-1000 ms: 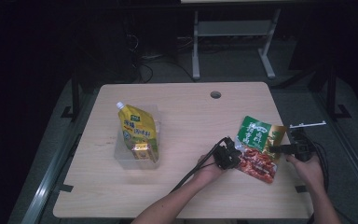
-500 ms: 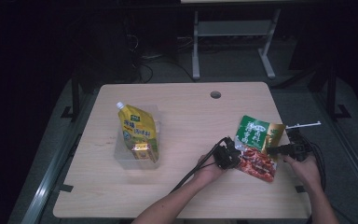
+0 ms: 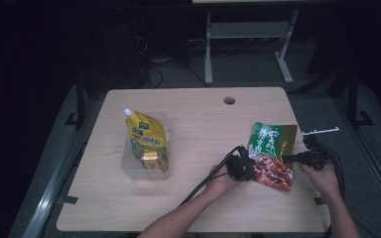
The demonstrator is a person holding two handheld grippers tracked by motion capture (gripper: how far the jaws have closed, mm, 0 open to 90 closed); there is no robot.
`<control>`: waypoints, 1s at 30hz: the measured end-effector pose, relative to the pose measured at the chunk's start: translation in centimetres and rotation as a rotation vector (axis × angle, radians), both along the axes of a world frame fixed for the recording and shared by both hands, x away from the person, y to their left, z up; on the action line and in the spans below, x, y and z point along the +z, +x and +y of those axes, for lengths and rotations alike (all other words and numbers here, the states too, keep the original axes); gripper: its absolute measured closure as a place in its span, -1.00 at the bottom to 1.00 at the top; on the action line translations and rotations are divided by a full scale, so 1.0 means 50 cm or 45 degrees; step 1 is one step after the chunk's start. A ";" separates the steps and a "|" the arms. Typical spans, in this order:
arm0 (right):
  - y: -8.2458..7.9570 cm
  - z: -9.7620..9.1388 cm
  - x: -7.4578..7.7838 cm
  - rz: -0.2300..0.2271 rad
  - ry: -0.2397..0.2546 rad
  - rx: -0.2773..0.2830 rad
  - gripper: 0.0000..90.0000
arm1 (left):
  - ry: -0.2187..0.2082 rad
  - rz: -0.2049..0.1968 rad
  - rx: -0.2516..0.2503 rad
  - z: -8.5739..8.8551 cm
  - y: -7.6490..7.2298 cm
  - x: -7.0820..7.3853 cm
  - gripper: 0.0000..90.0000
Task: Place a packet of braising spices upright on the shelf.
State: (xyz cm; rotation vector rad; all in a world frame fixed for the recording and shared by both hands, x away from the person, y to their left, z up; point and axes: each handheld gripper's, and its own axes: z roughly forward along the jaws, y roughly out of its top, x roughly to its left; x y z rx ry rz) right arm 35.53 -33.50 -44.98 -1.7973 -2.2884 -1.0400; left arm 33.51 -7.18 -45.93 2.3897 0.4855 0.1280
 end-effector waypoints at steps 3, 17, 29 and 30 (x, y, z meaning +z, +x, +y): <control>-0.008 0.010 0.018 -0.036 0.004 0.027 1.00 | -0.030 0.007 -0.003 0.017 -0.001 0.013 0.67; -0.047 0.048 0.106 -0.257 0.023 0.133 1.00 | -0.116 -0.026 -0.023 0.089 -0.031 0.055 0.50; -0.069 0.113 0.194 -0.437 -0.020 0.284 1.00 | -0.178 -0.039 -0.032 0.164 -0.077 0.073 0.23; -0.070 0.118 0.199 -0.452 -0.023 0.299 1.00 | -0.189 -0.039 -0.036 0.178 -0.083 0.076 0.22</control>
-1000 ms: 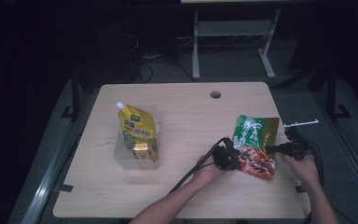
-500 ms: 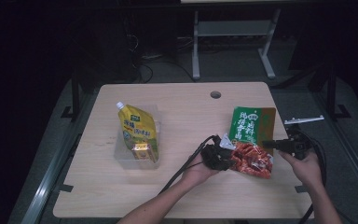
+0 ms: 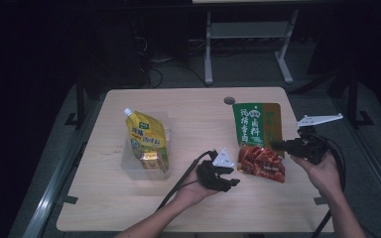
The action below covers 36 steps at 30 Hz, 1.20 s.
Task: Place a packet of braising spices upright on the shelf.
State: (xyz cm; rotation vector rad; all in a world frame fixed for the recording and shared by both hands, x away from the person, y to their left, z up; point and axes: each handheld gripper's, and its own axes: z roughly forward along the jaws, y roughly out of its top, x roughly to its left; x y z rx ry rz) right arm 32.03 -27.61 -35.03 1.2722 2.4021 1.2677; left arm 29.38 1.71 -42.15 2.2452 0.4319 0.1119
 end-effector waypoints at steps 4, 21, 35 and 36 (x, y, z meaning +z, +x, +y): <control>-0.001 0.013 0.014 -0.028 -0.018 0.036 1.00 | -0.016 -0.002 0.004 0.022 -0.009 0.000 0.19; 0.021 0.063 0.068 -0.153 -0.008 0.168 1.00 | -0.078 0.030 -0.036 0.093 -0.049 -0.006 0.08; 0.040 0.102 0.099 -0.197 0.007 0.236 1.00 | -0.100 0.030 -0.041 0.121 -0.063 -0.005 -0.11; 0.041 0.105 0.101 -0.198 0.002 0.239 1.00 | -0.104 0.035 -0.039 0.123 -0.065 -0.006 -0.12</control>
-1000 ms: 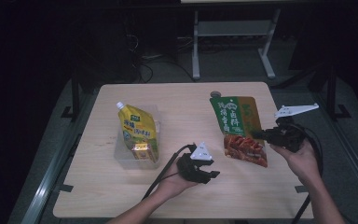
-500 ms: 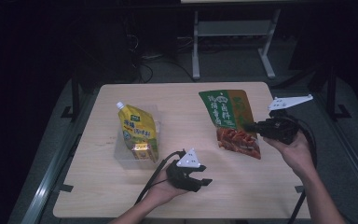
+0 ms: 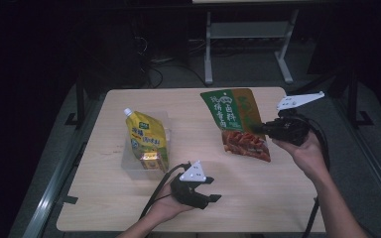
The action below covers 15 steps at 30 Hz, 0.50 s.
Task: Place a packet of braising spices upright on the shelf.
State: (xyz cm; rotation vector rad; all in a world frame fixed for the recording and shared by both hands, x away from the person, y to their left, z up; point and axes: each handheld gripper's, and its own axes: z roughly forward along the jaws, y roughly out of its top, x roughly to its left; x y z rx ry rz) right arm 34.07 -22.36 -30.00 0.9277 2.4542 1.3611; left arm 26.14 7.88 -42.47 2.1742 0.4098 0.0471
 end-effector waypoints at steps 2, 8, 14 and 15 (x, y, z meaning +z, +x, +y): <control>0.003 0.006 0.003 -0.006 0.000 0.005 1.00 | 0.004 -0.007 0.004 0.002 -0.001 -0.001 -0.14; 0.011 0.023 0.012 -0.018 0.004 0.023 1.00 | -0.005 -0.002 0.006 0.011 -0.003 -0.003 -0.17; 0.021 0.041 0.018 -0.023 0.009 0.044 1.00 | -0.016 0.003 0.007 0.015 -0.003 -0.004 -0.20; 0.021 0.041 0.018 -0.023 0.009 0.044 1.00 | -0.016 0.003 0.007 0.015 -0.003 -0.004 -0.20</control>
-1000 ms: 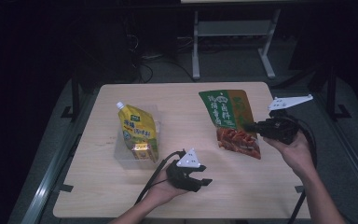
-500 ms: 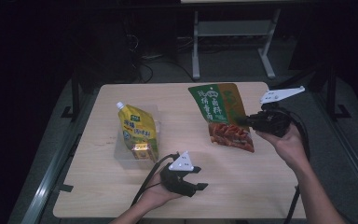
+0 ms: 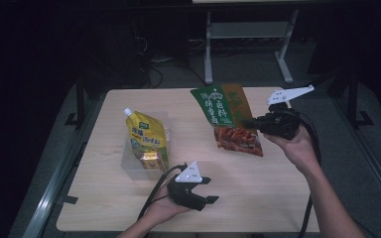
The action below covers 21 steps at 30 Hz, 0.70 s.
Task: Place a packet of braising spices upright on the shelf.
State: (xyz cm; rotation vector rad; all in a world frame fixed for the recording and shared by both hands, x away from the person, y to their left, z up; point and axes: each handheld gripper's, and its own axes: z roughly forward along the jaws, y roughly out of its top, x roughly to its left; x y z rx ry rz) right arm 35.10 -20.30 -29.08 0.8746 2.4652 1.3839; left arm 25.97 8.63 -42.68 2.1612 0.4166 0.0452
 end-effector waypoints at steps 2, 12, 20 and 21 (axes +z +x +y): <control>0.004 0.006 0.002 -0.004 -0.001 0.010 1.00 | -0.003 0.003 0.003 0.001 0.000 -0.001 -0.21; 0.019 0.032 0.016 -0.020 0.000 0.036 1.00 | -0.023 0.007 0.003 0.004 0.000 -0.002 -0.24; 0.034 0.057 0.022 -0.027 0.004 0.063 1.00 | -0.023 -0.004 -0.003 0.009 0.002 -0.003 -0.26; 0.036 0.059 0.022 -0.025 0.005 0.067 1.00 | -0.022 -0.002 -0.003 0.010 0.001 -0.003 -0.27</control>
